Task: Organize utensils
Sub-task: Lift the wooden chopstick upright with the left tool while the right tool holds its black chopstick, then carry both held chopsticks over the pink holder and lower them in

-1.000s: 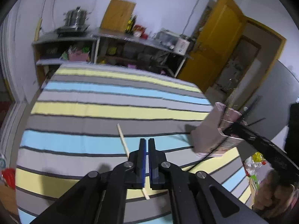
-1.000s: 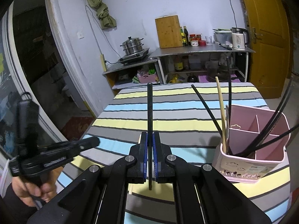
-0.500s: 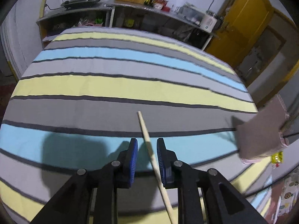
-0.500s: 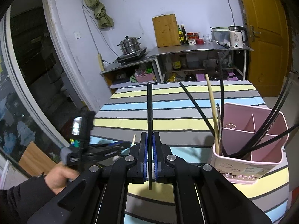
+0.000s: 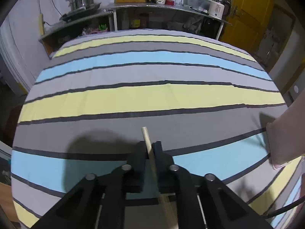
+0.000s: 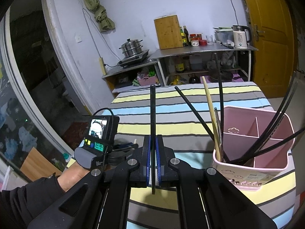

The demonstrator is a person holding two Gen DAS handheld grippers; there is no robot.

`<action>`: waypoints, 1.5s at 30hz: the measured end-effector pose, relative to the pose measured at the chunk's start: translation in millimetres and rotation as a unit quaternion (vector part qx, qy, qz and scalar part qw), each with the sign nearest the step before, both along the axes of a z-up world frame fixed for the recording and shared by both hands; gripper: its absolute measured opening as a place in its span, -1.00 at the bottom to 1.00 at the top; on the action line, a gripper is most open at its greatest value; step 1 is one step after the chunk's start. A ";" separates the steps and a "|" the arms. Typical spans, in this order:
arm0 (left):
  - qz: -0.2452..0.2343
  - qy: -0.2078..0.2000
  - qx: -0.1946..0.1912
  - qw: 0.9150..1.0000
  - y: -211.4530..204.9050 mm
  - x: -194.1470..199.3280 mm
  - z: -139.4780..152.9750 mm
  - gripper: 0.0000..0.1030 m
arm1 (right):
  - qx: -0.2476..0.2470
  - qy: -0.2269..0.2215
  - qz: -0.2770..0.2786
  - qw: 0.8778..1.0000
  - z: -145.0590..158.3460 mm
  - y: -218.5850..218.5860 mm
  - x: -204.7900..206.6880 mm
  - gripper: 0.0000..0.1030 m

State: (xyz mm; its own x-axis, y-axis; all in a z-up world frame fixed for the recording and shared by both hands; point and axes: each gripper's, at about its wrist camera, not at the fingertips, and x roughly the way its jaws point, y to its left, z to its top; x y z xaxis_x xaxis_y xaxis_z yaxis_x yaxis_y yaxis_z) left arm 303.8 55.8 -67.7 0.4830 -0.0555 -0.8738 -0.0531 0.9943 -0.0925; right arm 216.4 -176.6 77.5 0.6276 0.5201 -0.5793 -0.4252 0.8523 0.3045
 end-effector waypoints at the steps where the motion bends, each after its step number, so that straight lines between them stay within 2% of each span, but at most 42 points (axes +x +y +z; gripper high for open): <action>1: -0.001 0.000 -0.006 1.000 1.5 -1.0 1.8 -0.90 | 0.001 0.000 0.000 1.000 0.7 -0.4 -0.7 -0.90; 4: -0.002 -0.016 -0.015 1.000 5.9 -9.8 16.5 -0.90 | 0.002 -0.003 -0.002 1.000 3.0 -1.9 -2.2 -0.90; 14: -0.028 -0.113 -0.050 0.992 13.3 -62.5 108.0 -0.90 | 0.011 -0.018 -0.003 1.000 14.8 -5.2 -13.7 -0.90; 24: -0.049 -0.161 -0.085 0.982 7.2 -106.4 163.3 -0.90 | 0.018 -0.035 -0.001 0.999 28.1 -12.7 -28.6 -0.90; 32: -0.073 -0.178 -0.105 0.976 -1.1 -133.8 191.6 -0.90 | 0.023 -0.048 -0.013 0.999 39.3 -26.6 -38.0 -0.90; 39: -0.091 -0.165 -0.112 0.976 -18.5 -134.0 191.6 -0.90 | 0.026 -0.051 -0.024 0.998 44.1 -36.4 -48.5 -0.90; 45: -0.120 -0.170 -0.117 0.971 -43.6 -136.6 199.8 -0.90 | 0.028 -0.054 -0.038 0.997 47.8 -49.8 -52.5 -0.90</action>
